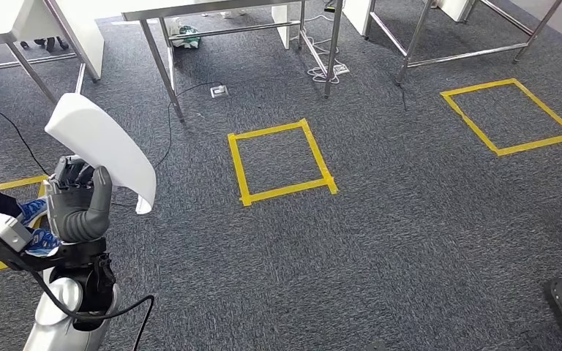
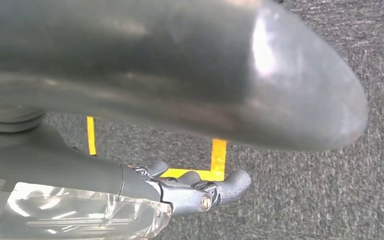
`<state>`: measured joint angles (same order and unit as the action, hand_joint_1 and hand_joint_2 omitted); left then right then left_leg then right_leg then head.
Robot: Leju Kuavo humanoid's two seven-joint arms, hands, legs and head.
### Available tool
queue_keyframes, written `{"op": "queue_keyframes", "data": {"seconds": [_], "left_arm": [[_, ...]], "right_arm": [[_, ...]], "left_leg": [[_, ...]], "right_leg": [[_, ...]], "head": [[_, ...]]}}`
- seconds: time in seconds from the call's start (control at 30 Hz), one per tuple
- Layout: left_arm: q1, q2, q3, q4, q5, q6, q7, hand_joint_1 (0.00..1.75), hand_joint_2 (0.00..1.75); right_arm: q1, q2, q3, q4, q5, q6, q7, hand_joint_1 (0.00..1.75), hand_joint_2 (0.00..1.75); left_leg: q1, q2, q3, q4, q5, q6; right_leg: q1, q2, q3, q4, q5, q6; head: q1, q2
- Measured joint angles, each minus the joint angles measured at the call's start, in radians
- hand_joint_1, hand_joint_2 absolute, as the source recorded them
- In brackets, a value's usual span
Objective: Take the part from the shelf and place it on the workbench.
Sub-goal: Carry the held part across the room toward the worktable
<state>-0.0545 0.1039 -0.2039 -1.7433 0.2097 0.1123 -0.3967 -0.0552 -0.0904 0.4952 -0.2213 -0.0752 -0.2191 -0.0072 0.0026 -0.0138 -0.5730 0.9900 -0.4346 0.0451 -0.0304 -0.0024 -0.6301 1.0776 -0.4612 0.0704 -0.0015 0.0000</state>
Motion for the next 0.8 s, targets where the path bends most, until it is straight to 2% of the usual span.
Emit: {"op": "queue_keyframes", "data": {"seconds": [0.03,0.07,0.13,0.2,0.27,0.37,0.4,0.43,0.47,0.5,0.53,0.57,0.6,0.67,0.7,0.73,0.77,0.8], "left_arm": [[0.000,0.001,0.000,0.000,0.000,0.000,0.000,1.75,1.75],[0.001,0.002,0.000,0.000,0.000,0.000,0.000,1.75,1.75],[0.002,0.003,0.000,0.000,0.000,0.000,-0.001,1.75,1.75],[0.003,0.004,0.000,0.000,0.000,0.000,-0.001,1.75,1.75],[0.003,0.005,0.000,0.000,0.000,0.000,-0.001,1.75,1.75],[0.003,0.005,0.000,0.000,0.000,0.000,-0.001,1.75,1.75],[0.003,0.006,0.000,0.000,0.000,0.000,0.000,1.75,1.75],[0.004,0.006,0.000,0.000,0.000,-0.001,0.001,1.75,1.75],[0.005,0.007,0.000,0.000,0.000,-0.002,0.002,1.75,1.75],[0.006,0.007,0.000,0.001,0.000,-0.002,0.004,1.75,1.75],[0.005,0.007,0.000,0.001,-0.001,-0.003,0.005,1.75,1.75],[0.004,0.007,0.000,0.001,-0.001,-0.003,0.005,1.75,1.75],[0.002,0.007,0.000,0.000,-0.001,-0.003,0.005,1.75,1.75],[0.002,0.007,0.000,0.000,-0.002,-0.003,0.006,1.75,1.75],[0.002,0.007,0.000,-0.001,-0.002,-0.002,0.006,1.75,1.75],[0.003,0.007,0.001,-0.001,-0.002,-0.002,0.006,1.75,1.75],[0.002,0.006,0.000,-0.002,-0.002,-0.002,0.006,1.75,1.75],[0.002,0.005,0.000,-0.002,-0.002,-0.003,0.006,1.75,1.75]], "right_arm": [[0.000,0.000,0.000,0.000,0.000,0.000,0.000,0.00,0.00],[0.000,-0.001,0.000,0.000,0.000,0.001,0.000,0.00,0.00],[0.000,-0.001,0.000,0.000,0.000,0.001,0.000,0.00,0.00],[-0.001,0.000,0.000,0.000,0.000,0.001,-0.002,0.00,0.00],[-0.001,0.000,0.000,0.000,0.000,0.001,-0.004,0.00,0.00],[-0.001,-0.001,0.000,0.000,0.000,0.001,-0.004,0.00,0.00],[-0.001,-0.001,0.000,0.000,-0.001,0.001,-0.005,0.00,0.00],[-0.001,-0.001,0.000,0.000,-0.001,0.001,-0.007,0.00,0.00],[0.000,-0.001,0.000,0.000,-0.002,0.001,-0.008,0.00,0.00],[0.001,-0.001,0.000,0.000,-0.003,0.001,-0.010,0.00,0.00],[0.001,-0.001,0.000,0.000,-0.003,0.001,-0.010,0.00,0.00],[0.000,0.000,0.000,0.000,-0.003,0.001,-0.010,0.00,0.00],[-0.001,0.001,0.000,0.000,-0.003,0.001,-0.010,0.00,0.00],[0.000,0.003,0.000,0.000,-0.003,0.001,-0.010,0.00,0.00],[0.000,0.004,0.000,0.000,-0.002,0.001,-0.010,0.00,0.00],[0.000,0.005,0.000,-0.001,-0.002,0.001,-0.010,0.00,0.00],[-0.001,0.006,0.001,-0.001,-0.002,0.001,-0.009,0.00,0.00],[-0.003,0.005,0.001,-0.001,-0.002,0.001,-0.009,0.00,0.00]], "left_leg": [[-0.002,-0.001,-0.002,0.007,-0.006,-0.007],[-0.003,-0.002,-0.004,0.012,-0.012,-0.014],[-0.002,-0.003,-0.005,0.016,-0.017,-0.023],[0.004,-0.001,-0.009,0.026,-0.026,-0.032],[0.007,0.001,-0.015,0.041,-0.037,-0.037],[0.007,0.002,-0.019,0.049,-0.042,-0.038],[0.008,0.003,-0.038,0.088,-0.060,-0.041],[0.009,0.004,-0.078,0.157,-0.079,-0.044],[0.010,0.006,-0.103,0.192,-0.077,-0.043],[0.009,0.007,-0.116,0.201,-0.061,-0.039],[0.006,0.009,-0.105,0.163,-0.031,-0.029],[0.001,0.012,-0.070,0.090,-0.002,-0.017],[-0.004,0.014,-0.050,0.049,0.006,-0.007],[-0.013,0.016,-0.035,0.019,-0.005,0.008],[-0.012,0.014,-0.024,0.012,-0.006,0.015],[-0.010,0.012,-0.010,0.001,-0.006,0.021],[-0.008,0.011,0.004,-0.005,-0.007,0.026],[-0.005,0.010,0.017,-0.010,-0.007,0.028]], "right_leg": [[-0.001,0.001,0.024,-0.048,0.016,-0.002],[0.000,0.001,0.036,-0.070,0.022,-0.010],[0.004,0.002,0.038,-0.072,0.021,-0.029],[0.002,0.002,0.042,-0.074,0.020,-0.042],[-0.002,0.002,0.046,-0.076,0.020,-0.049],[-0.002,0.002,0.047,-0.076,0.019,-0.051],[-0.001,0.002,0.048,-0.076,0.017,-0.053],[0.002,0.002,0.052,-0.076,0.013,-0.057],[0.005,0.003,0.059,-0.075,0.007,-0.060],[0.009,0.003,0.067,-0.076,0.000,-0.063],[0.012,0.004,0.076,-0.077,-0.007,-0.064],[0.016,0.004,0.082,-0.078,-0.012,-0.061],[0.016,0.003,0.085,-0.080,-0.015,-0.057],[0.017,0.002,0.090,-0.076,-0.011,-0.039],[0.016,0.001,0.090,-0.072,-0.009,-0.032],[0.017,0.000,0.090,-0.060,-0.011,-0.028],[0.017,0.001,0.081,-0.038,-0.021,-0.030],[0.016,0.001,0.058,0.005,-0.038,-0.034]], "head": [[-0.001,0.000],[-0.001,0.000],[-0.002,0.000],[-0.002,0.000],[-0.003,0.000],[-0.004,0.000],[-0.004,0.000],[-0.004,0.000],[-0.005,0.000],[-0.005,0.000],[-0.004,0.000],[-0.004,0.000],[-0.004,0.000],[-0.004,0.000],[-0.004,0.000],[-0.003,0.000],[-0.002,0.000],[-0.001,0.000]]}}
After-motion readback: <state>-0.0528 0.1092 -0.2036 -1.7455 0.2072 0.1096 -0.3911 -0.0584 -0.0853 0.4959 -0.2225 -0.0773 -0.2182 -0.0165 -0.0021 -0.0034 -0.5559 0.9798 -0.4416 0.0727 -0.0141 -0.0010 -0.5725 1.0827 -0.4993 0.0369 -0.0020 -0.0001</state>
